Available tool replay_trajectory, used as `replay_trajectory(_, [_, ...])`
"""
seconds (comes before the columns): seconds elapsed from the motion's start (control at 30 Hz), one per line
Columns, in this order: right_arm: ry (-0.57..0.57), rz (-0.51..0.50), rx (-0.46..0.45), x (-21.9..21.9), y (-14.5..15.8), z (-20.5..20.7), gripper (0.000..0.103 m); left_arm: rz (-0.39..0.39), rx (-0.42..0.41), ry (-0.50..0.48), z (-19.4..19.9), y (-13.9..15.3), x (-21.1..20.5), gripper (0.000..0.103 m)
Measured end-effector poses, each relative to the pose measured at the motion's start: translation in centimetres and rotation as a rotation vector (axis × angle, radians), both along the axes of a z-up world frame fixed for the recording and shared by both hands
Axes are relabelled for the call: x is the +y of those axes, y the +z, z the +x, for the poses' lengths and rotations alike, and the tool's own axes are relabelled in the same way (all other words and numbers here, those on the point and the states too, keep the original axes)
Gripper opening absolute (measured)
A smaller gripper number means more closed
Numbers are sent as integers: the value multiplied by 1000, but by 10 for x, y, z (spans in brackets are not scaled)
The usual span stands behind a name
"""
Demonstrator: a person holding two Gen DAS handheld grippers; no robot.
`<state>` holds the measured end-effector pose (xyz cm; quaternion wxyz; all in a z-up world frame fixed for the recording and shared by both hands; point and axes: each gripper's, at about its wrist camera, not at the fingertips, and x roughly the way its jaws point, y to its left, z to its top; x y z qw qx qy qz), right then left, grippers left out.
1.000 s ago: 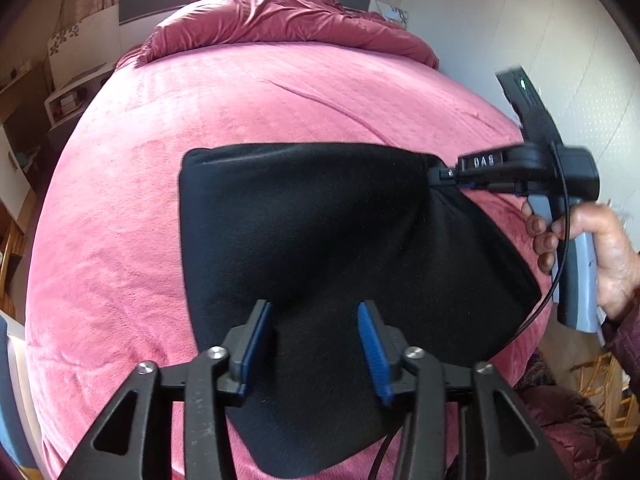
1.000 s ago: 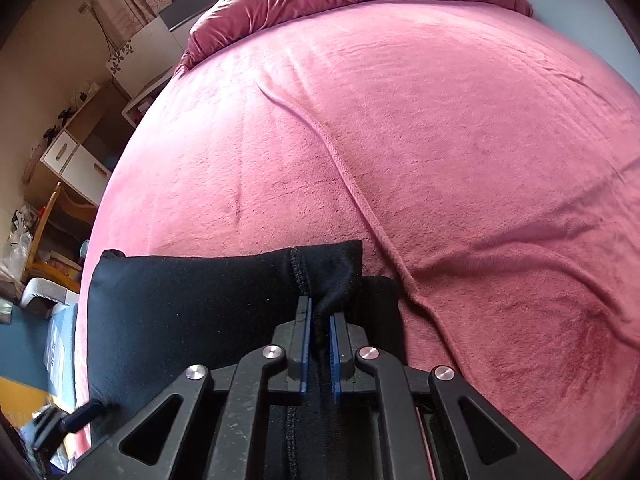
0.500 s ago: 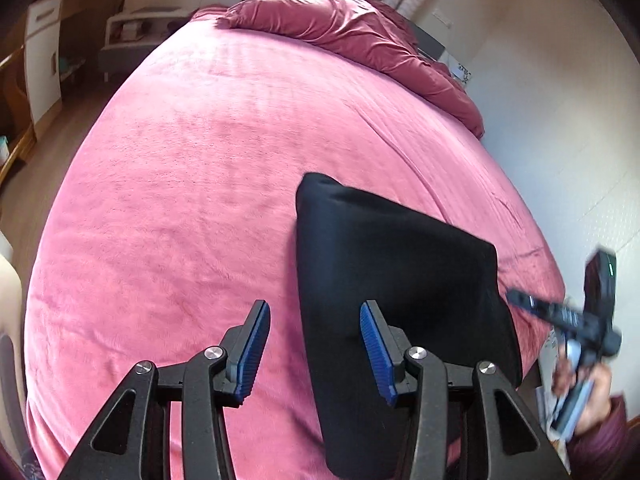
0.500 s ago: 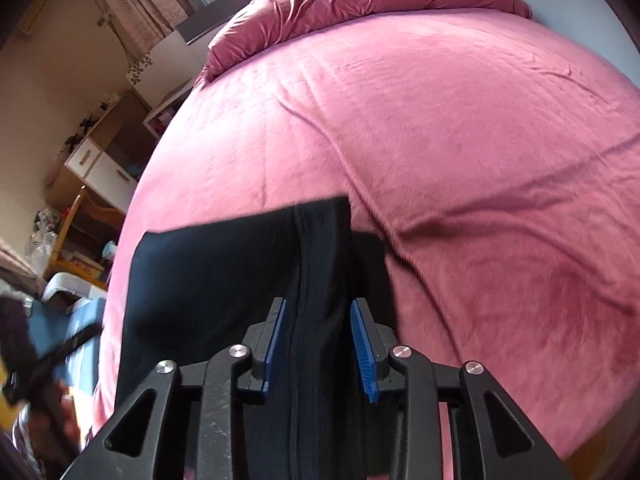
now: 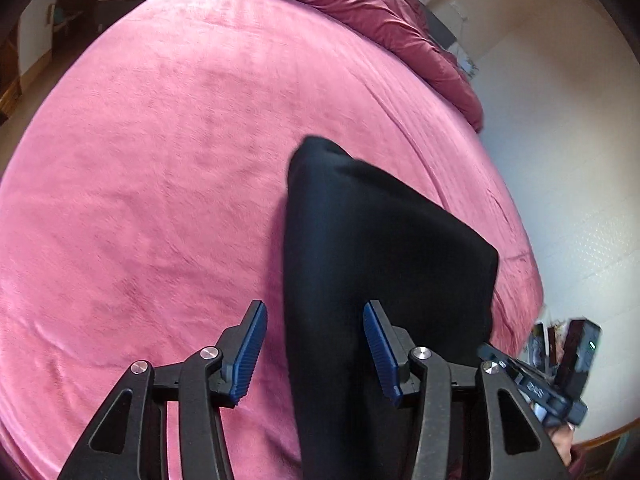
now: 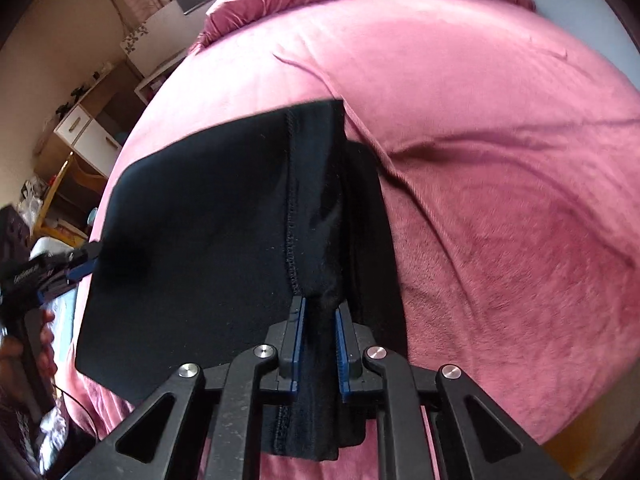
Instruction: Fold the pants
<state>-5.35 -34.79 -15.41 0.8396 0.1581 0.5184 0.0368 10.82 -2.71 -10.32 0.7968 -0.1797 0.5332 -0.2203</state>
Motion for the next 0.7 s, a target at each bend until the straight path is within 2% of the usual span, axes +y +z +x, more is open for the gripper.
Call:
replay_trajectory(0.13, [0,36,-5,-7,1,2,14,11,-5,-44,-7,-5,-9,52])
replay_trajectory(0.17, [0,64,-15,-11,4,1,17,22,-13,-47,-8,-5,-10,52])
replay_trajectory(0.23, [-13,111,-34,-21,9,-1,31,12,-6,-49,-6,-5,-10,52])
replay_trajectory(0.3, [-26,132,-50,-28,13,0,68,-9,18,-41,-2,-8,-9,51])
replay_trajectory(0.47, [-32,120,-16,-39,2,14,70,-35,40,-27,1,-14,-6,52])
replay_trajectory(0.7, [11,236,40,-47,-28,38,70,-86,71,-28,1,-24,-5,53])
